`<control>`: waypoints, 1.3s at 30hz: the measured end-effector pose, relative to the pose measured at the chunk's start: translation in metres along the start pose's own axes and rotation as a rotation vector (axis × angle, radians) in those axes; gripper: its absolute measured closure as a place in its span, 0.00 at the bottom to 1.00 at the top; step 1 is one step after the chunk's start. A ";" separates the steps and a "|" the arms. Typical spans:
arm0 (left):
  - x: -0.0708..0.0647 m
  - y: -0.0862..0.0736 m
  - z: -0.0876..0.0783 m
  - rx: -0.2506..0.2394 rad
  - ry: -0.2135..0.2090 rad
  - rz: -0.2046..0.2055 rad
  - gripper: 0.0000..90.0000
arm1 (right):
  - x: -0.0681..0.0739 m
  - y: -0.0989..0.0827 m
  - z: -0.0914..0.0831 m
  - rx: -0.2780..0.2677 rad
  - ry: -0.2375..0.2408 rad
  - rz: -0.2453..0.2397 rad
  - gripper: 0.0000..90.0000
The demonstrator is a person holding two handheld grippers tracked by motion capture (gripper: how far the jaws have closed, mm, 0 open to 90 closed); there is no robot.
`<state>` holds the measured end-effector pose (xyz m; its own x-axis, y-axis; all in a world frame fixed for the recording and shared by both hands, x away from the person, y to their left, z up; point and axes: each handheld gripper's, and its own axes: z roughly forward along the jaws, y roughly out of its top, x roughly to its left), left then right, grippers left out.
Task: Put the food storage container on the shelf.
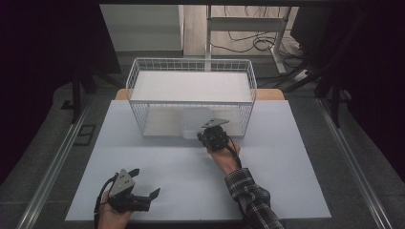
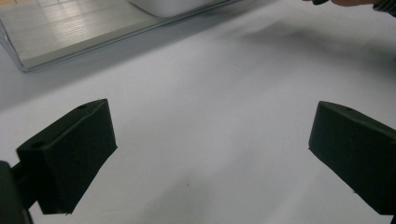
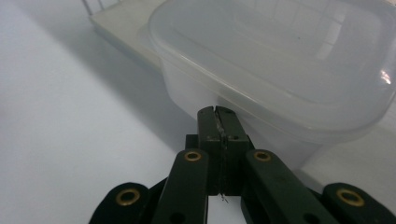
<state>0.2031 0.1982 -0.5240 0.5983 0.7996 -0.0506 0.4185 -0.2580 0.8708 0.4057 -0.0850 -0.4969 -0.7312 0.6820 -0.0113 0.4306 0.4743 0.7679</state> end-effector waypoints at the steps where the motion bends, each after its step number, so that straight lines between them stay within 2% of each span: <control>1: 0.000 0.000 0.000 0.001 0.000 0.002 0.00 | 0.000 0.000 0.000 0.000 0.000 0.000 0.99; 7: 0.000 0.000 0.001 -0.005 -0.004 0.003 0.00 | -0.010 0.006 0.008 -0.005 -0.015 0.015 0.99; 17: 0.000 0.000 0.001 -0.006 -0.009 0.000 0.00 | -0.009 0.018 0.019 -0.005 -0.031 -0.010 0.99; 33: 0.001 0.000 0.000 -0.011 -0.016 -0.008 0.00 | -0.017 0.026 0.035 0.009 -0.059 0.007 0.99; 39: 0.001 0.001 0.000 -0.011 -0.021 -0.008 0.00 | -0.015 0.026 0.030 -0.002 -0.033 -0.007 0.90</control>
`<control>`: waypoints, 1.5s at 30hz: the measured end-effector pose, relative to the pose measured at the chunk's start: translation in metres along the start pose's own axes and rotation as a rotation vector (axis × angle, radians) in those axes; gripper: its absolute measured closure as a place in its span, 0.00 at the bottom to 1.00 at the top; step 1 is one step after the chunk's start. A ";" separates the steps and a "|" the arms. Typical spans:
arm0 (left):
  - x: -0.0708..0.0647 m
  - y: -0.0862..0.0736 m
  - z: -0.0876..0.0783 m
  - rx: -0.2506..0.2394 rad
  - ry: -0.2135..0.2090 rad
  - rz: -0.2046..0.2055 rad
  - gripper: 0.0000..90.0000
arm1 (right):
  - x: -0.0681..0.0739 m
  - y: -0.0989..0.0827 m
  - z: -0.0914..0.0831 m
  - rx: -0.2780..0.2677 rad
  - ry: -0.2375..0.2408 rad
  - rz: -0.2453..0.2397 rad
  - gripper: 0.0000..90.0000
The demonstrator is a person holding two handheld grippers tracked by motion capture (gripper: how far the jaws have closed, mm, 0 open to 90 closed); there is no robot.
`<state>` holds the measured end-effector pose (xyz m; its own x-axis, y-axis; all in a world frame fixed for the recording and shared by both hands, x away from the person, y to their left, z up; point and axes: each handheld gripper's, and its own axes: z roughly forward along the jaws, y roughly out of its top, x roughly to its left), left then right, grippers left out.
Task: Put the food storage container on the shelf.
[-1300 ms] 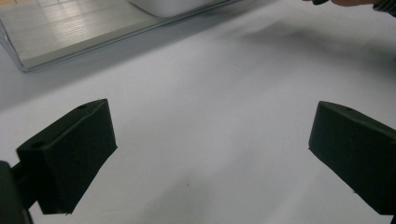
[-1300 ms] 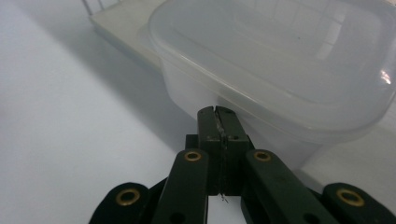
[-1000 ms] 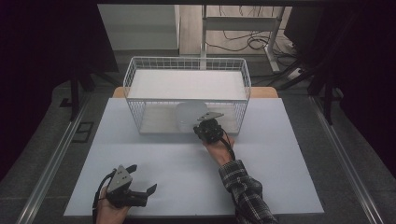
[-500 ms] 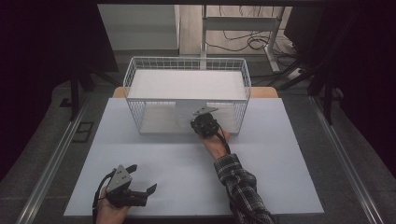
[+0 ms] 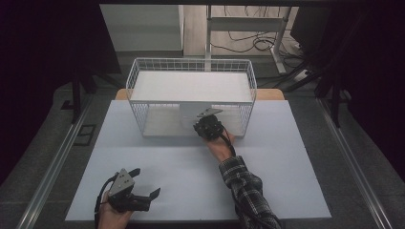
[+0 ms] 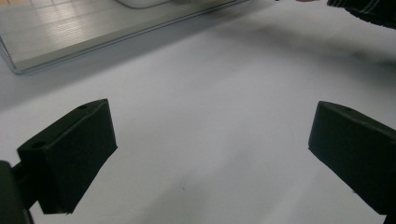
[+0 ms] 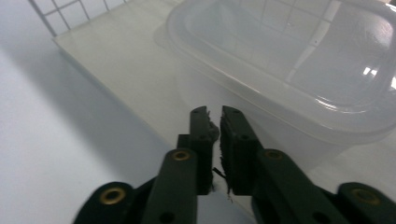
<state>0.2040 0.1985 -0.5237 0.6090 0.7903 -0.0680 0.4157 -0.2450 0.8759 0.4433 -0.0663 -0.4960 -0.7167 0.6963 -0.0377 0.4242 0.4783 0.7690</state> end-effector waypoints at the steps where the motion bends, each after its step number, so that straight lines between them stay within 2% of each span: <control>1: 0.000 0.000 0.000 0.000 0.000 0.001 0.00 | 0.001 0.000 -0.001 -0.003 0.008 0.002 0.87; 3: 0.000 0.000 0.000 0.001 0.000 -0.001 0.00 | 0.003 0.000 -0.004 0.000 0.030 0.000 0.82; 10: 0.000 0.000 0.001 0.006 -0.001 -0.002 0.00 | 0.006 -0.002 -0.011 -0.002 0.035 -0.016 0.70; 13: 0.000 0.000 0.001 0.007 -0.003 -0.003 0.00 | 0.007 -0.002 -0.016 -0.015 0.032 -0.007 0.60; 14: 0.000 0.000 0.001 0.007 -0.003 -0.003 0.00 | 0.007 -0.002 -0.016 -0.015 0.032 -0.007 0.60; 15: 0.000 0.000 0.001 0.008 -0.004 -0.004 0.00 | 0.007 -0.002 -0.020 -0.019 0.038 0.005 0.55; 20: 0.000 0.000 0.002 0.009 -0.005 -0.003 0.00 | 0.008 -0.001 -0.027 -0.024 0.053 0.015 0.48; 27: 0.000 0.000 0.002 0.019 -0.009 -0.008 0.01 | 0.013 -0.005 -0.037 -0.024 0.075 -0.001 0.41; 34: 0.001 0.000 0.003 0.028 -0.018 -0.016 0.01 | 0.017 -0.017 -0.054 -0.016 0.090 -0.023 0.29; 42: 0.001 0.000 0.004 0.038 -0.024 -0.027 0.01 | 0.020 -0.032 -0.072 -0.014 0.105 -0.012 0.16; 45: 0.002 0.000 0.004 0.040 -0.025 -0.033 0.01 | 0.023 -0.040 -0.082 -0.010 0.092 -0.018 0.09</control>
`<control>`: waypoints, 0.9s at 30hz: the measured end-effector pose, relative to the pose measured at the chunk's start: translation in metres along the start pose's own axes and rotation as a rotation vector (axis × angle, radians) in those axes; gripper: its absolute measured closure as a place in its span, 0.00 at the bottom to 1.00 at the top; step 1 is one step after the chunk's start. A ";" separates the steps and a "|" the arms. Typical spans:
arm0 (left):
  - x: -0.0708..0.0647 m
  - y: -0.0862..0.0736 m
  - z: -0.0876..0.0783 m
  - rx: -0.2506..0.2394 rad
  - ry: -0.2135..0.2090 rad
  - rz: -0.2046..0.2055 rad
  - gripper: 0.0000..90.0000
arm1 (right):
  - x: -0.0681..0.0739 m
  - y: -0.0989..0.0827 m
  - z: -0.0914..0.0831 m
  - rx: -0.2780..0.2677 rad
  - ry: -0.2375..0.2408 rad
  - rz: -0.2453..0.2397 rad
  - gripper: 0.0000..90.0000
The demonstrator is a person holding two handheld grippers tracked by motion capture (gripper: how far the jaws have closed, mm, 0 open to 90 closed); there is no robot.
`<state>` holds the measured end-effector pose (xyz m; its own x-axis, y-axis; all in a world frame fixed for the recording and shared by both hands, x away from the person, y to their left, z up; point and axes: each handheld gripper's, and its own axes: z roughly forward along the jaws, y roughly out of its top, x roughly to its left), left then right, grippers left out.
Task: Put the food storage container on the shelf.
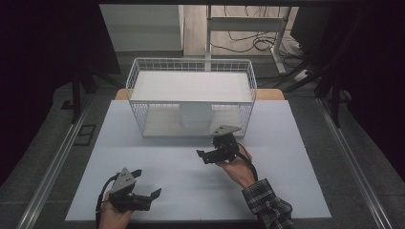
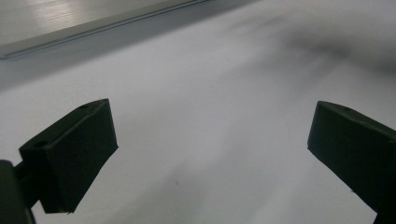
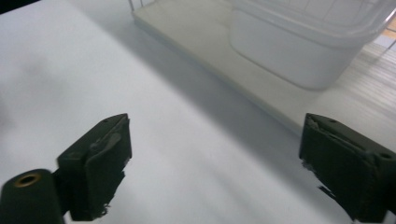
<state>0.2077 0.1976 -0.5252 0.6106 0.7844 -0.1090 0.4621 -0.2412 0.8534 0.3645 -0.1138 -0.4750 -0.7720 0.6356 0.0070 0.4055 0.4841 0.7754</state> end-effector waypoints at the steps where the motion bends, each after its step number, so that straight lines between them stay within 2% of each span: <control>1: 0.000 0.000 0.000 0.001 -0.002 -0.003 0.01 | 0.000 0.000 0.000 0.000 0.000 0.000 0.09; 8: 0.001 0.000 0.000 0.003 -0.011 -0.018 0.01 | 0.006 -0.013 -0.022 -0.008 -0.012 -0.014 0.03; 9: 0.001 0.000 0.000 0.005 -0.011 -0.018 0.01 | 0.007 -0.017 -0.030 -0.019 -0.011 -0.006 0.03; 16: 0.001 0.000 0.000 0.012 -0.014 -0.018 0.01 | 0.011 -0.031 -0.052 -0.046 -0.016 0.020 0.00; 24: 0.001 0.000 0.000 0.012 -0.005 -0.014 0.01 | 0.014 -0.054 -0.085 -0.061 -0.057 0.042 0.00; 27: 0.001 0.000 0.000 0.013 -0.002 -0.009 0.01 | 0.014 -0.061 -0.093 -0.063 -0.066 0.053 0.00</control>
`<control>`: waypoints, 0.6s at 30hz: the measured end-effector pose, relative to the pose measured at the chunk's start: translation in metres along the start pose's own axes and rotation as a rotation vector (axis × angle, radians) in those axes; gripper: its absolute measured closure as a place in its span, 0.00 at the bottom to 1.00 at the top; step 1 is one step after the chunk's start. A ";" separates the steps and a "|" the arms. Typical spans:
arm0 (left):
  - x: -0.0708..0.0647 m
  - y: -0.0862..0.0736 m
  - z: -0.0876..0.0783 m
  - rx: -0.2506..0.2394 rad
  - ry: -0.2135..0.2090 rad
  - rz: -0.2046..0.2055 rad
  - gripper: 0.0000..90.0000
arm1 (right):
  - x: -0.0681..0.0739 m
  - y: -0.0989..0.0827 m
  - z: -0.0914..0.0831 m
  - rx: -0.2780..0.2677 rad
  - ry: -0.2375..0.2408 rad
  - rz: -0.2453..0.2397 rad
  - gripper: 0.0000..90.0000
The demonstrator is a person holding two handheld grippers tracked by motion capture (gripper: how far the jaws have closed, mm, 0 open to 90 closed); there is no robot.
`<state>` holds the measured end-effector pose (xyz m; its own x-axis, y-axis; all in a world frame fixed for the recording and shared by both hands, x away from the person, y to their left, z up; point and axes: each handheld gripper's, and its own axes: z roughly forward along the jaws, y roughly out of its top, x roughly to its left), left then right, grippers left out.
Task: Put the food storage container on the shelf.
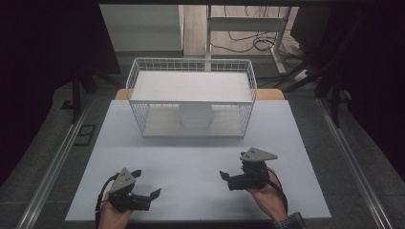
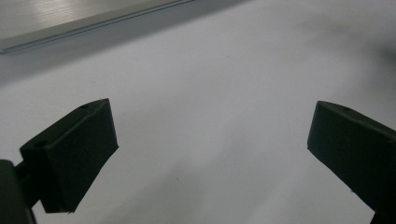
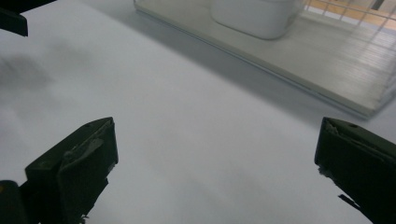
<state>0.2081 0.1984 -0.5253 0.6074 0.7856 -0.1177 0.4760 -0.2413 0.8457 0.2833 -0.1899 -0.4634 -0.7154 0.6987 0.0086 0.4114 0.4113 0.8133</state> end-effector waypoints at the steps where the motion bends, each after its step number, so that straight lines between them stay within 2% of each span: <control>1: 0.000 0.000 0.000 0.001 0.001 0.001 0.01 | 0.000 -0.003 -0.003 -0.002 -0.005 0.002 0.00; 8: -0.001 0.000 0.000 0.000 0.022 0.021 0.02 | -0.003 -0.028 -0.023 -0.006 -0.040 0.025 0.00; 15: -0.003 -0.002 0.003 0.024 0.032 0.047 0.01 | -0.004 -0.047 -0.032 -0.002 -0.074 0.026 0.00; 18: -0.003 -0.002 0.005 0.038 0.042 0.053 0.01 | -0.007 -0.062 -0.031 0.043 -0.089 0.033 0.00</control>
<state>0.2081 0.1939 -0.5293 0.6055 0.7942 -0.0508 0.4685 -0.3041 0.8295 0.2450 -0.2384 -0.4960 -0.6490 0.7605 -0.0183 0.4590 0.4106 0.7879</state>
